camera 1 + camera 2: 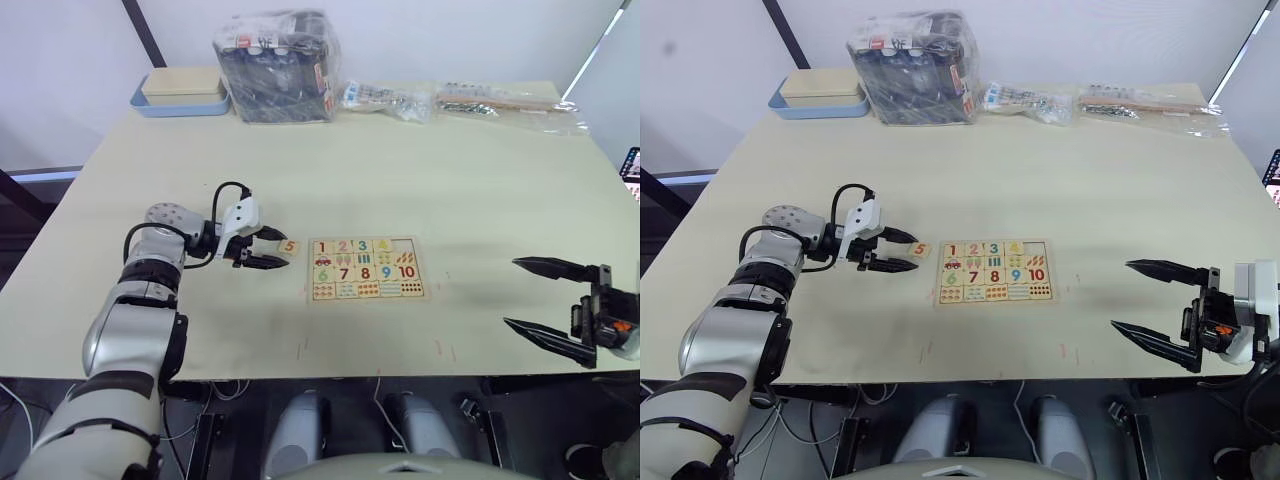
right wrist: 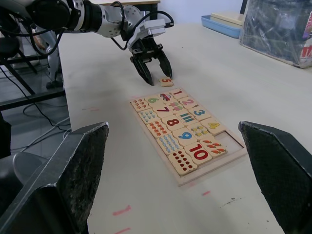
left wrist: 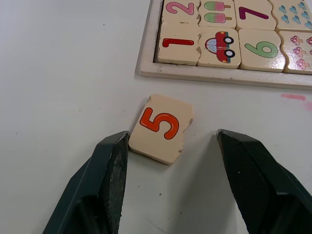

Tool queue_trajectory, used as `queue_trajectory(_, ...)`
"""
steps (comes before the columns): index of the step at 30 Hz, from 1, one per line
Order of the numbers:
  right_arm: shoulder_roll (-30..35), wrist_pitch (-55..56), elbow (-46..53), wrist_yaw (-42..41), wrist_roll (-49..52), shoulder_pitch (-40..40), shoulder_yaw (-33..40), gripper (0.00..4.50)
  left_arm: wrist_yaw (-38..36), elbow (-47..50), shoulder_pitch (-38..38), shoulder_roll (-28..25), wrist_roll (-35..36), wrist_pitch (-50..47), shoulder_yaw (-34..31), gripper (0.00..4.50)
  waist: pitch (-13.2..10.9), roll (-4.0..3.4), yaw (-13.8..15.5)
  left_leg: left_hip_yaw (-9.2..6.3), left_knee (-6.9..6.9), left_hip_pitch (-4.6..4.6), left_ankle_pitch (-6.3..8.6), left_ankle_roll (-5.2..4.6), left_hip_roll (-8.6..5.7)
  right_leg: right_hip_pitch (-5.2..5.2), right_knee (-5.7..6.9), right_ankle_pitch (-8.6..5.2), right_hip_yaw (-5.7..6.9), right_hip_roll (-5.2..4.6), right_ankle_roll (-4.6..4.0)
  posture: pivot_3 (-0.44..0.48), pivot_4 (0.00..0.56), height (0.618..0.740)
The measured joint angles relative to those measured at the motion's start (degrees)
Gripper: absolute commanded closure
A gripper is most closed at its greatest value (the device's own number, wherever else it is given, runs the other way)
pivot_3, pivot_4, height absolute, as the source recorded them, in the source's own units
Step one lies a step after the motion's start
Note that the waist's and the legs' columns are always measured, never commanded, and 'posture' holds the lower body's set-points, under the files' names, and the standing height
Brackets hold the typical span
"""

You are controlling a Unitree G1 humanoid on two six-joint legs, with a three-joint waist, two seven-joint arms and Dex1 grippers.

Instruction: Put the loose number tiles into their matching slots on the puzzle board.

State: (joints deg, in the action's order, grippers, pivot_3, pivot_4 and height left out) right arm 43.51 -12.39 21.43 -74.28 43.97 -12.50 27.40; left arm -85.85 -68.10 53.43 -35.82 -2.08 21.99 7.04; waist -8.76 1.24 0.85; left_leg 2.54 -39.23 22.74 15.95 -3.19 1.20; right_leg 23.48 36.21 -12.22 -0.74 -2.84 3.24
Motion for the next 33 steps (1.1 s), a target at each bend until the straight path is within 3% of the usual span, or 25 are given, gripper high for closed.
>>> queue_trajectory(2, 0.0, 0.0, 0.0, 0.0, 0.0, 0.0, 0.0, 0.0, 0.0, 0.0, 0.0, 0.0, 0.0, 0.0, 0.0, 1.97, 0.0, 0.0, 0.0, 0.0, 0.0, 0.0, 0.0, 0.0, 0.0, 0.0, 0.0, 0.0, 0.0, 0.0, 0.0, 0.0, 0.15, 0.74)
queue_trajectory(6, 0.0, 0.0, 0.0, 0.0, -0.1, 0.0, 0.0, 0.0, 0.1, 0.1, -0.4, 0.1, 0.1, 0.3, -0.2, 1.97, 0.0, 0.0, 0.0, -0.01, 0.0, -0.01, 0.0, 0.0, 0.0, 0.0, 0.0, 0.0, 0.0, 0.0, 0.0, 0.0, 0.15, 0.74)
queue_trajectory(10, 0.0, 0.0, 0.0, 0.0, -0.3, 0.0, 0.0, 0.0, 0.1, 0.2, -0.6, 0.1, 0.1, 0.8, -0.3, 2.68, 0.0, 0.0, 0.0, 0.0, 0.0, -0.01, 0.0, 0.0, 0.0, 0.0, 0.01, 0.0, 0.0, 0.0, 0.0, 0.0, 0.15, 0.74)
queue_trajectory(20, 0.0, 0.0, -0.1, 0.0, -0.7, 0.5, -0.1, 0.0, 1.0, 0.2, -0.8, 0.1, 0.1, 1.3, -0.3, 2.68, 0.0, 0.0, 0.0, 0.0, -0.01, -0.03, 0.0, 0.0, 0.0, 0.0, 0.04, 0.0, 0.0, 0.0, 0.0, 0.0, 0.15, 0.74)
queue_trajectory(24, 0.0, 0.0, -0.2, 0.0, -0.8, 0.5, -0.1, 0.0, 1.0, 1.4, -1.5, 0.2, 0.3, 1.3, -0.4, 3.55, 0.0, 0.0, 0.0, 0.0, -0.01, -0.03, 0.0, 0.0, 0.0, 0.0, 0.06, 0.0, 0.0, 0.0, 0.0, 0.0, 0.15, 0.74)
queue_trajectory(33, -0.2, 0.6, -1.3, 0.0, -1.2, 0.7, -0.6, 0.0, -0.4, 8.0, -2.4, -0.1, 2.1, -3.8, -0.4, 3.55, 0.0, 0.03, 0.0, -0.04, -0.03, 0.03, 0.0, 0.0, 0.0, 0.0, 0.05, 0.0, 0.02, 0.0, 0.0, 0.0, 0.15, 0.74)
